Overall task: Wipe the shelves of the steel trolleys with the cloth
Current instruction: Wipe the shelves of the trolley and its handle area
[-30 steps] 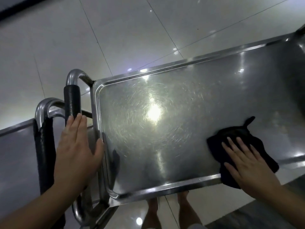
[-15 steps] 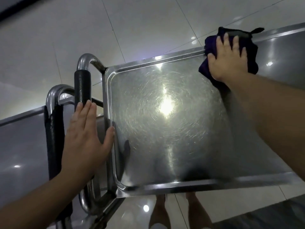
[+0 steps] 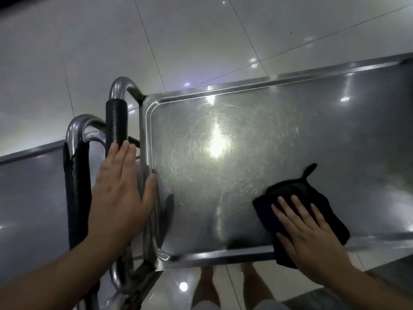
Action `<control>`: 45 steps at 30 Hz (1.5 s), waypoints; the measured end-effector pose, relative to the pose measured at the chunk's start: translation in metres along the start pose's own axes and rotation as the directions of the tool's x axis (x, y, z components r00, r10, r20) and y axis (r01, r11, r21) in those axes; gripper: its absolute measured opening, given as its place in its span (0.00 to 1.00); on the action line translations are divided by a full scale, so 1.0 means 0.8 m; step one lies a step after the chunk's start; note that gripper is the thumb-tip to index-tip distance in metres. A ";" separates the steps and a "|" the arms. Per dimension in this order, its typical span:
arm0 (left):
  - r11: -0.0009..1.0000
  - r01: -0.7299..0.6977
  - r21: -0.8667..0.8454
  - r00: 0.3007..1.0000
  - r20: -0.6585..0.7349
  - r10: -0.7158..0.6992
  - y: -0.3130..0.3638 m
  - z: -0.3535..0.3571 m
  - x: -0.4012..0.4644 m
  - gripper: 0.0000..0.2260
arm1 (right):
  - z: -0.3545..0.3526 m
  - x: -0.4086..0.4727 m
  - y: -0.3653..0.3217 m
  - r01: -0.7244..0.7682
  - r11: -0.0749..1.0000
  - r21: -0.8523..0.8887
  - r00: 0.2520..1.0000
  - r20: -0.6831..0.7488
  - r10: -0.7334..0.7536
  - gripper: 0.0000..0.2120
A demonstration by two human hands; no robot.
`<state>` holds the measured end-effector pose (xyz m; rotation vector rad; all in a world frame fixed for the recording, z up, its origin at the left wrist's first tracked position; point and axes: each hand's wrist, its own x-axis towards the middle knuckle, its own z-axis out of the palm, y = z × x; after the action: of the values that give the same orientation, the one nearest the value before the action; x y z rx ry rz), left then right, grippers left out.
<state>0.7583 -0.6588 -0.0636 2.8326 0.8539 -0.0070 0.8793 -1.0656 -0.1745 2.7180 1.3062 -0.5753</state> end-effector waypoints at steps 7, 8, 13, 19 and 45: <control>1.000 -0.017 -0.002 1.000 0.001 0.017 0.001 -0.002 0.000 0.35 | -0.090 0.246 -0.008 -0.188 0.974 0.124 0.966 -0.157 0.206 0.30; 1.000 -0.018 0.003 1.000 0.003 0.018 0.001 -0.002 0.001 0.36 | -0.104 0.287 -0.006 -0.222 0.965 0.139 0.958 -0.151 0.243 0.31; 1.000 -0.004 0.000 1.000 0.012 0.004 0.000 -0.002 0.002 0.35 | -0.145 0.388 -0.010 -0.331 0.920 0.209 0.928 -0.106 0.358 0.31; 1.000 -0.002 -0.005 1.000 0.011 0.002 0.000 -0.003 0.001 0.34 | -0.097 0.229 -0.060 -0.102 0.984 0.149 0.989 -0.092 0.116 0.30; 0.999 -0.005 -0.038 1.000 0.025 0.006 -0.004 -0.008 -0.002 0.33 | -0.115 0.326 -0.146 -0.148 0.970 0.191 0.977 -0.121 0.173 0.30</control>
<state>0.7547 -0.6563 -0.0580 2.7936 0.8320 -0.0259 0.9658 -0.7779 -0.1727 3.0258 1.0928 -0.5244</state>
